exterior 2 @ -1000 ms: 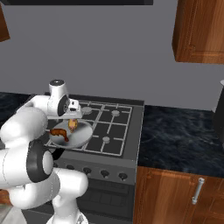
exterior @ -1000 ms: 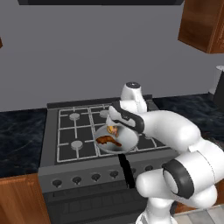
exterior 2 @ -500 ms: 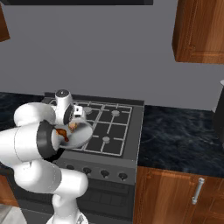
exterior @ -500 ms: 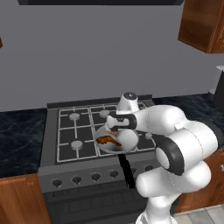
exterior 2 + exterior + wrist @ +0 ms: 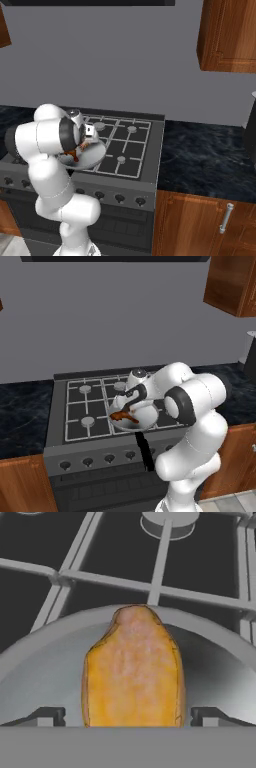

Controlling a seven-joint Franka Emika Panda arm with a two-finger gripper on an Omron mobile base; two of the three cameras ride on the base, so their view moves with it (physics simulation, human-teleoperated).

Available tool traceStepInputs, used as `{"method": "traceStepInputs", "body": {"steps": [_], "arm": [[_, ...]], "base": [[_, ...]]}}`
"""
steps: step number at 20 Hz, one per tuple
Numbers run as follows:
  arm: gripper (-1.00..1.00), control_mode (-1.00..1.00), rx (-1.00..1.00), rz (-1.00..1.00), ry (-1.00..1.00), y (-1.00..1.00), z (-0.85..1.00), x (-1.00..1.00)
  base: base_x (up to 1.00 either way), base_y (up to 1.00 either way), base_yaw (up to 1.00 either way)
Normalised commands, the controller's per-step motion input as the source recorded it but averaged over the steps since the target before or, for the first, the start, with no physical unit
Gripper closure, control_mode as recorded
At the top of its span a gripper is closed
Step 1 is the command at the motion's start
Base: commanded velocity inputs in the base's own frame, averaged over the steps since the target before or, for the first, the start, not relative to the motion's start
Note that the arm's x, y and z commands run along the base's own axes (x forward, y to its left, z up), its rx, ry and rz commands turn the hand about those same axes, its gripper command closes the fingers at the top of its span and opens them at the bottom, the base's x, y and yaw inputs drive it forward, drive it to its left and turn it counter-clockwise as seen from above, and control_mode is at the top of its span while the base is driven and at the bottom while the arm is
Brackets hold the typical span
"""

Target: Take the chicken drumsticks from the pan and place one on each plate on the dining counter.

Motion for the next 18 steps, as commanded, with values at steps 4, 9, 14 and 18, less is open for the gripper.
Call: {"method": "traceStepInputs", "body": {"steps": [4, 9, 14, 18], "arm": [[1.00, -1.00, 0.00, -0.08, 0.01, 0.12, -0.45, 0.42], [1.00, -1.00, 0.03, -0.13, -0.04, -0.03, -0.27, 0.01], [1.00, -1.00, 0.12, -0.04, -0.25, -0.12, 0.77, -0.31], [1.00, -1.00, 0.10, 0.00, -0.25, -0.26, 1.00, -0.58]], "base": [[0.00, 0.00, 0.00], [0.00, 0.00, 0.00], [0.00, 0.00, 0.00], [0.00, 0.00, 0.00]]}}
